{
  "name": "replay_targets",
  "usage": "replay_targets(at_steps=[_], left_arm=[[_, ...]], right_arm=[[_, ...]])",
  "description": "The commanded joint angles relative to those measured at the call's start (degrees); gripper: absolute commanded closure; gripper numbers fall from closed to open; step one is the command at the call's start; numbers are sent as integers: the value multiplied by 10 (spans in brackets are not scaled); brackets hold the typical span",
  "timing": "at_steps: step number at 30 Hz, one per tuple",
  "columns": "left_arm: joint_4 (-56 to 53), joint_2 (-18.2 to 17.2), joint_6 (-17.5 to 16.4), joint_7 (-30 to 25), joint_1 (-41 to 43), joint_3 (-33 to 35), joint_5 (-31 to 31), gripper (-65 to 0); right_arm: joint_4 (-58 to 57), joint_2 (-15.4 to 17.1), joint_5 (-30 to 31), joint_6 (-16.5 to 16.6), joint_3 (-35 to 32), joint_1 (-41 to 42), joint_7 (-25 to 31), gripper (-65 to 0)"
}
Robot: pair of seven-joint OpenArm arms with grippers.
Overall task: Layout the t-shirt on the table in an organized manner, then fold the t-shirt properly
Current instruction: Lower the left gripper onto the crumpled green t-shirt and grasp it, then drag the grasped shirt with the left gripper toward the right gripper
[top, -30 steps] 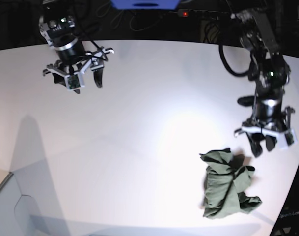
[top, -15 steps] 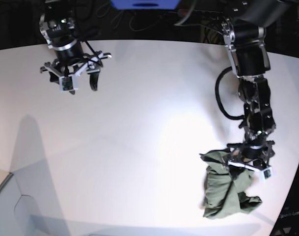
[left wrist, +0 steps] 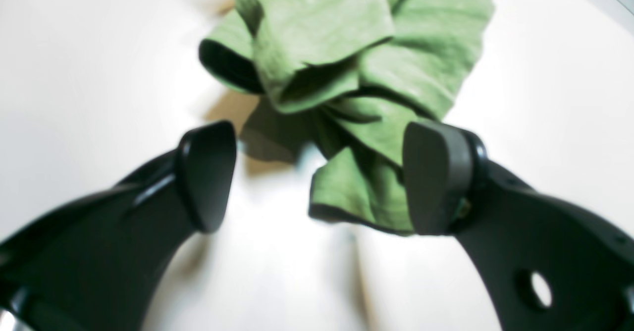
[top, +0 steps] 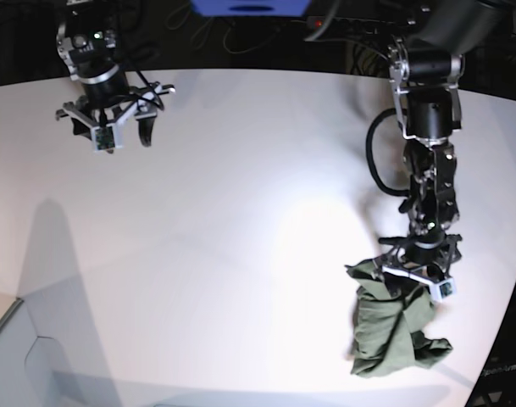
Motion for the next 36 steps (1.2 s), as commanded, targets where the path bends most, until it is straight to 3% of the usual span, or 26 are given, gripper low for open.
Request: replay_targets(at_steps=[1, 12, 14, 17, 22, 23, 26, 29, 36], left_arm=[[9, -5, 0, -20, -21, 0, -2, -508], [-76, -8, 0, -35, -86, 0, -1, -506], [-86, -8, -2, -43, -90, 2, -1, -481], [-98, -7, -3, -79, -90, 4, -1, -355], [-120, -6, 0, -87, -103, 4, -1, -29], [-126, -7, 0, -87, -110, 4, -1, 0], [-118, -6, 0, -87, -113, 4, -3, -13], [-33, -3, 0, -69, -105, 1, -7, -4], [323, 49, 0, 76, -83, 4, -6, -4]], right_arm=[[8, 3, 3, -3, 0, 0, 16, -377], [5, 4, 3, -3, 13, 2, 16, -377], [5, 4, 3, -3, 21, 4, 16, -377], [5, 4, 3, -3, 24, 5, 16, -377], [-7, 4, 3, -3, 30, 6, 16, -377], [-13, 4, 3, -3, 30, 7, 16, -377], [-31, 4, 3, -3, 30, 14, 16, -377], [-44, 4, 3, -3, 30, 15, 16, -377], [-47, 3, 3, -3, 30, 29, 16, -377]])
